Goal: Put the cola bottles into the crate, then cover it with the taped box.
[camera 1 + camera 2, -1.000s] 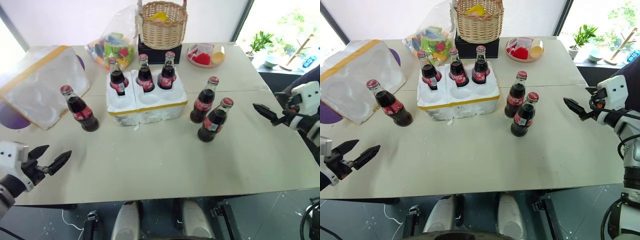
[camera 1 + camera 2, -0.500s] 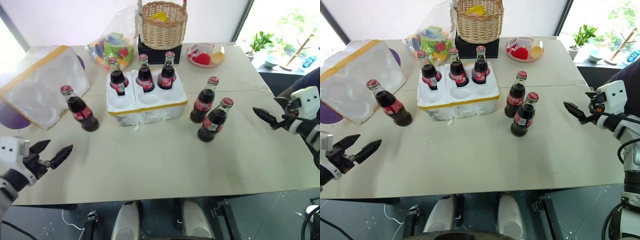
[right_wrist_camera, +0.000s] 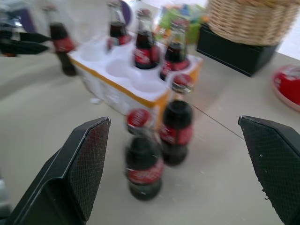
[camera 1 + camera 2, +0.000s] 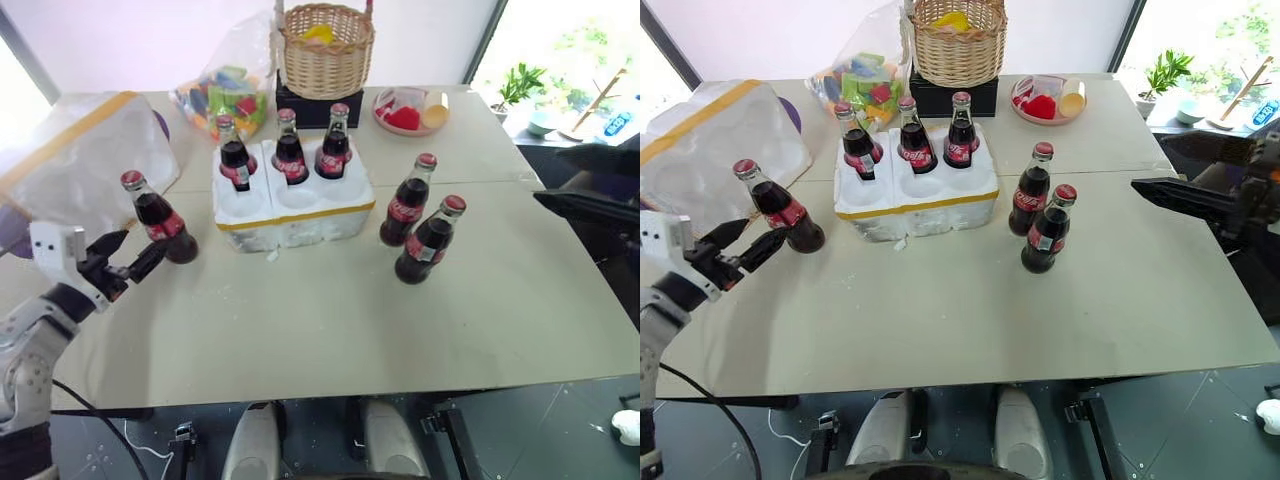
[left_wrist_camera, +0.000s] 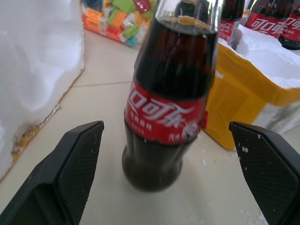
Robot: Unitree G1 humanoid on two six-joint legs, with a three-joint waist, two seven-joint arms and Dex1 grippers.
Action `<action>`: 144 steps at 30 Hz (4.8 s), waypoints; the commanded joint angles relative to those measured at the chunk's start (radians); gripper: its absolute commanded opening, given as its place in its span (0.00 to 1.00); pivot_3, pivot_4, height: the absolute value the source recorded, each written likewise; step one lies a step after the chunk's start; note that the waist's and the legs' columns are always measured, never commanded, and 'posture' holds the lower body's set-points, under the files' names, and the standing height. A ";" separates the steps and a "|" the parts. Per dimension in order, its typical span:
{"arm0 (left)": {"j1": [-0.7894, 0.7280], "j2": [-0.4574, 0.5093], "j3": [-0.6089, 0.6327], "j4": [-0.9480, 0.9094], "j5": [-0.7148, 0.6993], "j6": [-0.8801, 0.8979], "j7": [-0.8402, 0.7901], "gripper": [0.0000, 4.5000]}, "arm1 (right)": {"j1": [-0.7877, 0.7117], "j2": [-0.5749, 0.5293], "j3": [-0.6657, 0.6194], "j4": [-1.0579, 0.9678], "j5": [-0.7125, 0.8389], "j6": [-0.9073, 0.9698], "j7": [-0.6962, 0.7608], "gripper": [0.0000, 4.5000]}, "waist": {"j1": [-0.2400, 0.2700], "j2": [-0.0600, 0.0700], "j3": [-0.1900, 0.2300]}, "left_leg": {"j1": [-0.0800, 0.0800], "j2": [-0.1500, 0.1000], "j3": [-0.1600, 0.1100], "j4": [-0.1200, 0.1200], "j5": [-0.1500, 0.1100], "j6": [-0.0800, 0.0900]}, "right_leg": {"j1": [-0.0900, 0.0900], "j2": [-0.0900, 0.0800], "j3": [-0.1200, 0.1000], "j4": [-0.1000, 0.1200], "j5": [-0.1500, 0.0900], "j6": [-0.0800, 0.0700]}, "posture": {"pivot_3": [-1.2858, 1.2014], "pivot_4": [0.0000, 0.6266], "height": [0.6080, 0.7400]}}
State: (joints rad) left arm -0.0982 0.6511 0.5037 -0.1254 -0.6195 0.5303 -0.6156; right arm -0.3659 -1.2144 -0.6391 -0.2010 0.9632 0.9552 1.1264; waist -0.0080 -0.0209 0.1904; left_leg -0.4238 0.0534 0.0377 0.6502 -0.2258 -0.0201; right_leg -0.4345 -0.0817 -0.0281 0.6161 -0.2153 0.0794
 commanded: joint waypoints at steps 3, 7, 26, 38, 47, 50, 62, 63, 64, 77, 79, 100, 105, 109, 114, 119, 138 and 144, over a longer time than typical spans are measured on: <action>-0.144 0.029 -0.091 0.144 0.075 -0.100 -0.073 0.99 | -0.086 -0.069 -0.098 -0.124 0.285 0.156 -0.033 1.00 | 0.002 0.000 0.000 | 0.000 0.000 0.000 -0.001 0.000 0.000 | 0.000 0.000 0.000 0.000 0.000 0.000 | 0.52 0.24 1.00; -0.237 0.026 -0.148 0.258 0.120 -0.152 -0.112 0.99 | -0.091 -0.056 -0.100 -0.188 0.371 0.172 -0.105 1.00 | 0.007 0.000 0.000 | -0.001 0.000 0.000 -0.001 0.000 0.000 | -0.001 0.000 0.000 -0.001 0.000 0.000 | 0.52 0.24 1.00; -0.280 0.259 -0.080 0.060 -0.211 0.259 -0.396 0.63 | -0.008 -0.012 -0.060 -0.260 0.406 0.101 -0.235 1.00 | 0.023 -0.003 0.002 | -0.004 0.001 0.001 -0.001 0.000 0.000 | -0.005 0.000 0.000 0.001 0.000 0.000 | 0.52 0.24 1.00; -0.776 0.064 -0.340 0.434 -0.015 0.070 -0.417 0.63 | 0.102 0.073 -0.003 -0.334 0.268 0.001 -0.284 1.00 | 0.020 -0.003 0.002 | -0.001 -0.001 -0.001 0.002 0.000 0.000 | 0.001 0.000 0.000 0.001 0.001 0.002 | 0.52 0.24 1.00; -0.785 -0.022 -0.519 0.638 0.259 -0.189 -0.451 0.63 | 0.193 0.115 -0.076 -0.363 0.290 0.008 -0.362 1.00 | 0.023 -0.004 0.002 | -0.003 -0.001 -0.001 -0.001 0.000 0.001 | -0.002 0.001 0.000 0.001 0.003 0.005 | 0.52 0.24 1.00; -0.756 -0.048 -0.539 0.652 0.319 -0.243 -0.414 0.63 | 0.221 0.131 -0.080 -0.363 0.274 -0.002 -0.378 1.00 | 0.022 -0.004 0.002 | -0.003 -0.001 -0.001 0.000 0.000 0.001 | -0.001 0.001 0.000 0.000 0.003 0.005 | 0.52 0.24 1.00; -0.715 -0.040 -0.377 0.500 0.205 -0.146 -0.394 0.98 | 0.405 0.166 -0.098 -0.371 0.127 -0.043 -0.366 1.00 | 0.022 -0.003 0.001 | 0.002 -0.001 -0.003 0.003 0.000 0.001 | 0.006 0.000 -0.001 0.001 0.001 0.002 | 0.52 0.24 1.00; -0.721 -0.025 -0.336 0.465 0.145 -0.076 -0.401 0.98 | 0.436 0.185 -0.097 -0.379 0.107 -0.056 -0.360 1.00 | 0.021 -0.003 0.001 | 0.001 -0.001 -0.003 0.003 0.000 0.001 | 0.005 0.001 -0.001 0.001 0.001 0.003 | 0.52 0.24 1.00; -0.724 -0.016 -0.309 0.439 0.103 -0.025 -0.404 0.98 | 0.459 0.199 -0.097 -0.385 0.090 -0.067 -0.355 1.00 | 0.021 -0.004 0.001 | 0.001 -0.001 -0.004 0.003 0.000 0.001 | 0.005 0.001 -0.001 0.001 0.002 0.004 | 0.52 0.24 1.00; -0.392 0.275 -0.222 -0.144 -0.299 0.399 -0.626 0.98 | 0.523 0.398 0.144 -0.396 -0.125 -0.198 -0.480 1.00 | 0.020 -0.002 0.001 | 0.004 -0.001 -0.004 0.002 0.000 0.001 | 0.006 0.001 -0.001 0.001 -0.001 0.002 | 0.52 0.24 1.00; -0.345 0.253 -0.296 -0.178 -0.182 0.296 -0.583 0.98 | 0.474 0.423 0.184 -0.364 -0.147 -0.214 -0.495 1.00 | 0.023 -0.002 0.001 | 0.003 -0.001 -0.005 0.002 0.000 0.000 | 0.006 0.001 -0.001 0.001 0.000 0.002 | 0.52 0.24 1.00; -0.396 0.094 -0.368 -0.185 -0.133 0.219 -0.401 1.00 | 0.223 0.563 0.377 -0.162 -0.269 -0.300 -0.482 0.62 | 0.022 -0.002 0.001 | 0.001 -0.002 -0.005 0.002 0.000 0.001 | 0.005 0.002 -0.001 0.000 0.000 0.002 | 0.52 0.24 1.00; -0.368 0.105 -0.329 -0.203 -0.162 0.236 -0.375 1.00 | 0.286 0.496 0.284 -0.332 -0.042 -0.203 -0.373 0.63 | 0.018 0.000 0.002 | 0.001 -0.002 -0.005 0.000 0.000 0.001 | 0.004 0.002 -0.001 0.000 0.000 0.003 | 0.52 0.24 1.00; -0.340 0.124 -0.295 -0.226 -0.201 0.255 -0.365 1.00 | 0.175 0.478 0.343 -0.373 0.057 -0.145 -0.379 0.63 | 0.004 0.000 0.003 | 0.002 -0.001 -0.005 0.000 0.000 0.001 | 0.004 0.002 0.000 0.001 0.000 0.003 | 0.52 0.24 1.00; -0.334 0.147 -0.268 -0.222 -0.211 0.254 -0.350 1.00 | -0.109 0.591 0.543 -0.260 -0.074 -0.157 -0.469 0.63 | -0.004 0.000 0.003 | 0.003 -0.001 -0.006 0.001 0.000 0.001 | 0.004 0.002 0.000 0.002 0.000 0.002 | 0.52 0.24 1.00; -0.329 0.164 -0.228 -0.211 -0.202 0.244 -0.322 1.00 | -0.324 0.722 0.665 -0.089 -0.229 -0.232 -0.501 0.63 | 0.000 0.000 0.003 | -0.002 -0.002 -0.006 0.001 0.001 0.001 | 0.000 0.002 -0.001 0.003 0.000 0.003 | 0.52 0.24 1.00; -0.230 0.212 -0.110 -0.218 -0.191 0.199 -0.249 1.00 | -0.659 1.008 0.866 0.658 -0.685 -0.532 -0.406 0.63 | -0.007 0.000 0.004 | -0.004 -0.002 -0.005 -0.001 0.001 0.000 | -0.007 0.002 0.000 0.012 0.001 0.006 | 0.52 0.24 1.00; -0.271 0.204 -0.143 -0.197 -0.181 0.188 -0.249 1.00 | -0.643 1.024 0.839 0.642 -0.719 -0.542 -0.411 0.99 | -0.009 0.000 0.003 | -0.002 -0.002 -0.005 -0.001 0.002 -0.001 | -0.006 0.002 0.000 0.013 0.002 0.006 | 0.52 0.24 1.00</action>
State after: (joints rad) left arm -0.3448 0.8492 0.3631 -0.3151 -0.8047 0.7409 -0.8650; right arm -1.0020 -0.1959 0.2268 0.4891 0.2437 0.4212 0.7205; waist -0.0170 -0.0212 0.1937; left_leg -0.4260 0.0519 0.0327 0.6491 -0.2236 -0.0220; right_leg -0.4405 -0.0798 -0.0285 0.6297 -0.2138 0.0851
